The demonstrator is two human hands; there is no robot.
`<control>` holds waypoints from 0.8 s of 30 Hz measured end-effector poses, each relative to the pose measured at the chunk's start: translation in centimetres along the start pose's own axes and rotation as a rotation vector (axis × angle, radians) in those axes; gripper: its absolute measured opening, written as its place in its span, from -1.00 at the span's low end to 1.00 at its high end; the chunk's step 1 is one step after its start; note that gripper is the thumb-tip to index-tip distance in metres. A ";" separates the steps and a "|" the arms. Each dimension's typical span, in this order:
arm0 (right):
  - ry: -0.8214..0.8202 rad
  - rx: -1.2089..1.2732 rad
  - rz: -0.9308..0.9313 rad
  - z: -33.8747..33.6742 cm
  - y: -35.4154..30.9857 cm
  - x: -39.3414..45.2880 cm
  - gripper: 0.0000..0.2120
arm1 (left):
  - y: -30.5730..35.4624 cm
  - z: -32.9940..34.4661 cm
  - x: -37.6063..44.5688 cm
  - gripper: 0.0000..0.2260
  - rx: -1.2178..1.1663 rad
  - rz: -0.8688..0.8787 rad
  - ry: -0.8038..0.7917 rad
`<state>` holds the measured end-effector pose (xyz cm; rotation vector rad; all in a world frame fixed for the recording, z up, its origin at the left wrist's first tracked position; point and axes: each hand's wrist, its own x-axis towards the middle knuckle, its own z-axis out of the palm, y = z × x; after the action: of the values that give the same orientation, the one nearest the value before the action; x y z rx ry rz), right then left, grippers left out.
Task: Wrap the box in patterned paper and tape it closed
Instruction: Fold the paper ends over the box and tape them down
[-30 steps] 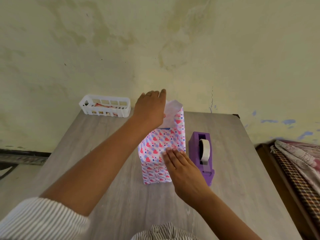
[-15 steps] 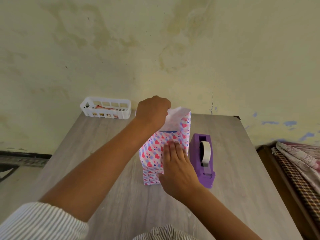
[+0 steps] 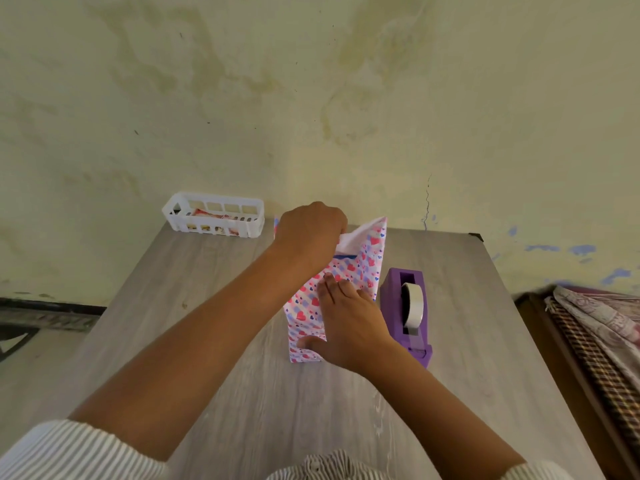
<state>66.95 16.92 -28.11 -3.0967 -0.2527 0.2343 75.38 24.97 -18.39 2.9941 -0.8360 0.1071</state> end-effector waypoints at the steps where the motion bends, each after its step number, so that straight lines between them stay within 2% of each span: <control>1: 0.003 0.005 -0.002 -0.2 0.0 0.1 -0.08 | 0.0 -0.1 -0.2 -0.88 -0.007 0.001 -0.005; 9: 0.092 -0.003 -0.022 0.0 0.2 0.2 -0.37 | 0.9 0.6 -2.6 -0.87 0.108 0.041 0.022; 13: 0.117 -0.029 -0.038 0.4 0.3 0.2 -0.49 | 1.8 2.3 -4.2 -0.81 0.125 0.055 -0.051; 16: 0.146 -0.036 -0.054 1.2 0.4 0.4 -0.54 | 2.0 3.6 -5.2 -0.79 0.103 0.024 -0.045; 21: 0.181 -0.117 -0.107 2.6 1.2 0.9 -0.54 | 2.0 5.1 -5.7 -0.75 0.083 0.001 -0.145; 24: 0.135 -0.055 -0.106 2.5 1.9 1.3 -0.52 | 1.2 5.4 -5.7 -0.72 -0.025 0.011 0.000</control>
<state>68.16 15.31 -30.80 -3.1229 -0.4240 0.0152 70.19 26.58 -24.17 2.9664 -0.8474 0.0954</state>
